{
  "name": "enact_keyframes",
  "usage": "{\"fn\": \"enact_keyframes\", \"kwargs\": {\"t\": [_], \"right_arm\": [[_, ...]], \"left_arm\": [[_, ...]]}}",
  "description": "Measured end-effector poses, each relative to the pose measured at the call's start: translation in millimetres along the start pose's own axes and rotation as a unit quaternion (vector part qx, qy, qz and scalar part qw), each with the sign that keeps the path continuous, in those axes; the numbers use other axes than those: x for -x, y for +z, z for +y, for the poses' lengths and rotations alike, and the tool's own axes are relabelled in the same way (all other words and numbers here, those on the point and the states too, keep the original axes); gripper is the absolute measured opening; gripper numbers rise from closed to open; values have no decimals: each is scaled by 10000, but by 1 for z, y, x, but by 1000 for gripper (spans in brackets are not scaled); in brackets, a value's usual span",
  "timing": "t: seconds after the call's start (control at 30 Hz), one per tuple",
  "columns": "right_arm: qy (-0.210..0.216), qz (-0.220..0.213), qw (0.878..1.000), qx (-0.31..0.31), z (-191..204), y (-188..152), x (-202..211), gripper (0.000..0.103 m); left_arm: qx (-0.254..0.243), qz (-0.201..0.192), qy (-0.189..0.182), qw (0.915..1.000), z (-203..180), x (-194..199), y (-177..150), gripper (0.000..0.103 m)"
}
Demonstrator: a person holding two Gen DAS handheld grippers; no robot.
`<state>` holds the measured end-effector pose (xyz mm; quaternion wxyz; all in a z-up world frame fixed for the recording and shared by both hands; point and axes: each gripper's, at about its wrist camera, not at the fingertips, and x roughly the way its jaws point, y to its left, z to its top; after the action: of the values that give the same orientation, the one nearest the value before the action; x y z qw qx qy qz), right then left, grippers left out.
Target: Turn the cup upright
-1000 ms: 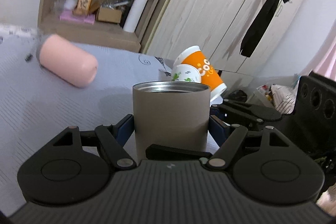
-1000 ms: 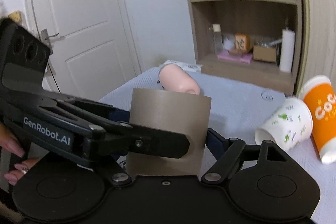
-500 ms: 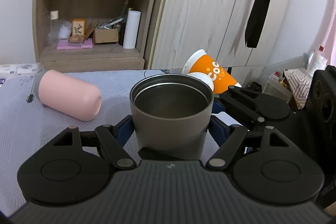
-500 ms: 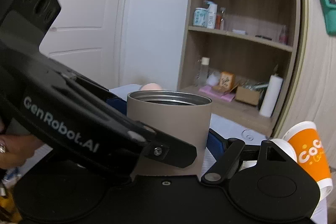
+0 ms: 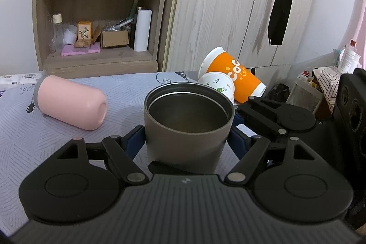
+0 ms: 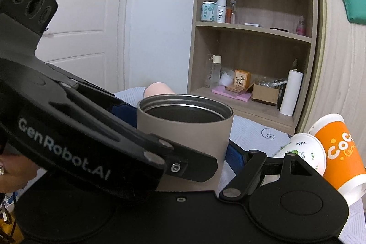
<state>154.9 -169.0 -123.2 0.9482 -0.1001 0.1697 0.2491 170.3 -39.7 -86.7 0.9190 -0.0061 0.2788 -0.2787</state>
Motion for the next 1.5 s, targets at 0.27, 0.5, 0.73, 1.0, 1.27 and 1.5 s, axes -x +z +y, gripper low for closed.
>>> {"fn": "enact_keyframes", "kwargs": {"t": [0.27,0.5,0.73,1.0,1.27,1.5], "right_arm": [[-188,193,9994,-228,1,-5,7,90],[-425,223,9983,-342,3,-8,33,92],[-716,94,9965,-410,15,-2,78,92],[-1017,-182,9940,-357,44,20,134,92],[-1288,-145,9904,-474,62,32,168,93],[-1501,-17,9875,-490,70,32,176,93]], "left_arm": [[30,-107,124,9999,-8,10,-4,85],[412,-369,307,9980,-8,46,-10,88],[478,-800,810,9923,-21,97,-19,88],[479,-1203,1472,9806,-38,153,-27,88],[275,-1259,2003,9712,-55,187,-37,90],[365,-1130,2086,9708,-56,195,-40,92]]}}
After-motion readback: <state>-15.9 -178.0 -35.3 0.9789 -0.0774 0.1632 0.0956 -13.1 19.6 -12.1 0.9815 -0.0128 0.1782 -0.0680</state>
